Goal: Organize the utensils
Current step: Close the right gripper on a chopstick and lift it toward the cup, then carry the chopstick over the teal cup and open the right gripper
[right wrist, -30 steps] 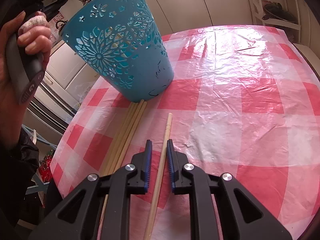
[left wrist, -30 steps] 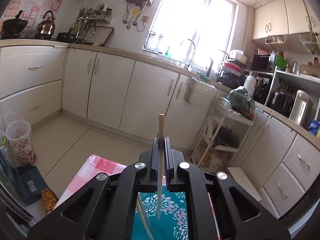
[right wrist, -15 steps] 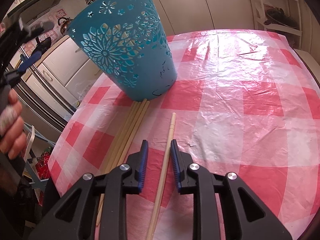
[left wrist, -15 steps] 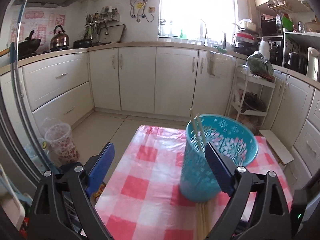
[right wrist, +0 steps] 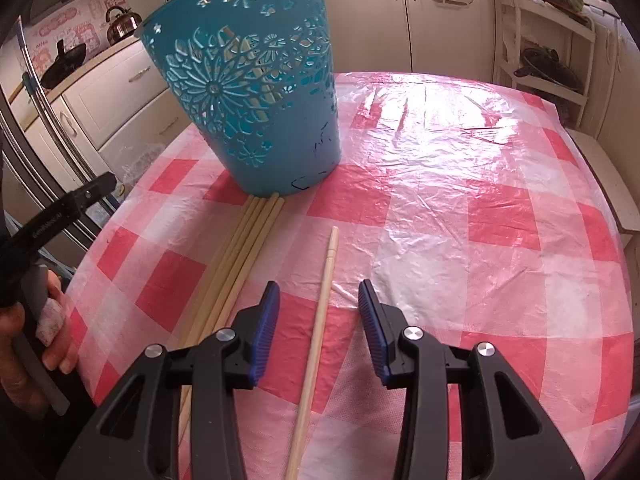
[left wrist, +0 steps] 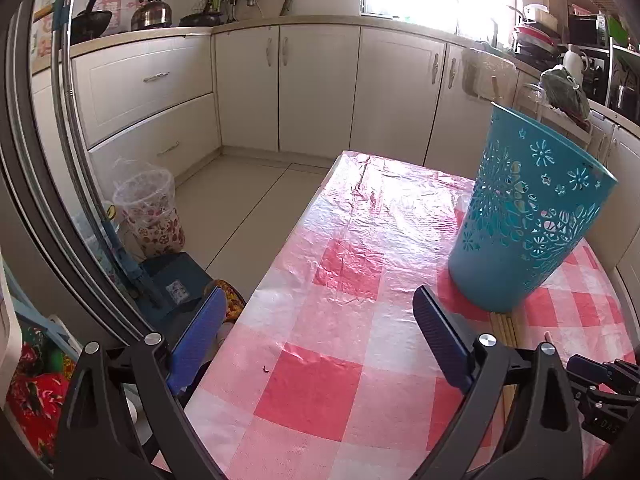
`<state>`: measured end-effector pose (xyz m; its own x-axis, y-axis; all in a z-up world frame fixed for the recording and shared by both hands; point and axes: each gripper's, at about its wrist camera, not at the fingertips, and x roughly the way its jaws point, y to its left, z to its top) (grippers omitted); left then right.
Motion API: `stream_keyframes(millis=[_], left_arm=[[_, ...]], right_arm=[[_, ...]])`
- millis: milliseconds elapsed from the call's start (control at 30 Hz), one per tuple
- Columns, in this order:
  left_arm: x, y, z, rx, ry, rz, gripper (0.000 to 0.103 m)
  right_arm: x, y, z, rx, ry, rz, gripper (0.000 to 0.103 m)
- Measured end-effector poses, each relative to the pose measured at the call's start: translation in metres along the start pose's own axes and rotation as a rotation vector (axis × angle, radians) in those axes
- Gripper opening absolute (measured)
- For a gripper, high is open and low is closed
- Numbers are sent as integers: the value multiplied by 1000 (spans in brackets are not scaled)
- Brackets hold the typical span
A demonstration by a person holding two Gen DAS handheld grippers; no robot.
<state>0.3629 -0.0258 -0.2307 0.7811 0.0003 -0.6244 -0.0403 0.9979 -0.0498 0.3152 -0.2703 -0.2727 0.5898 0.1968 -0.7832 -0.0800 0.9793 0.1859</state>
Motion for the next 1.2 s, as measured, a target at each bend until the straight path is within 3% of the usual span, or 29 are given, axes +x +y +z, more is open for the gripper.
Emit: stream_keyframes(millis=[100, 367, 433, 500, 567, 667, 733, 900, 1033, 1200], left_arm=[[-5, -2, 2, 15, -4, -4, 91], [-25, -13, 2, 49, -2, -52, 92], [-28, -16, 0, 53, 4, -61, 92], [-31, -17, -3, 53, 15, -68, 92], [-33, -19, -5, 50, 28, -72, 92], [-38, -19, -12, 52, 44, -78, 92], [-41, -19, -18, 57, 49, -80, 92], [-41, -15, -34, 47, 61, -74, 92], [-36, -12, -40, 21, 90, -79, 92], [-43, -6, -35, 1, 67, -74, 92]], right_arm=[[4, 9, 1, -29, 2, -52, 40], [6, 13, 2, -26, 2, -83, 38], [0, 7, 0, -15, -1, -85, 33], [0, 5, 0, -18, -4, -113, 15], [1, 5, 1, -47, -5, -145, 8], [-2, 2, 0, -42, -9, -137, 6], [-8, -9, -1, 33, -24, -83, 6], [-38, -45, -10, 250, -97, 179, 6], [-62, -53, -4, 315, -182, 315, 6], [-88, -51, 24, 370, -290, 444, 6]])
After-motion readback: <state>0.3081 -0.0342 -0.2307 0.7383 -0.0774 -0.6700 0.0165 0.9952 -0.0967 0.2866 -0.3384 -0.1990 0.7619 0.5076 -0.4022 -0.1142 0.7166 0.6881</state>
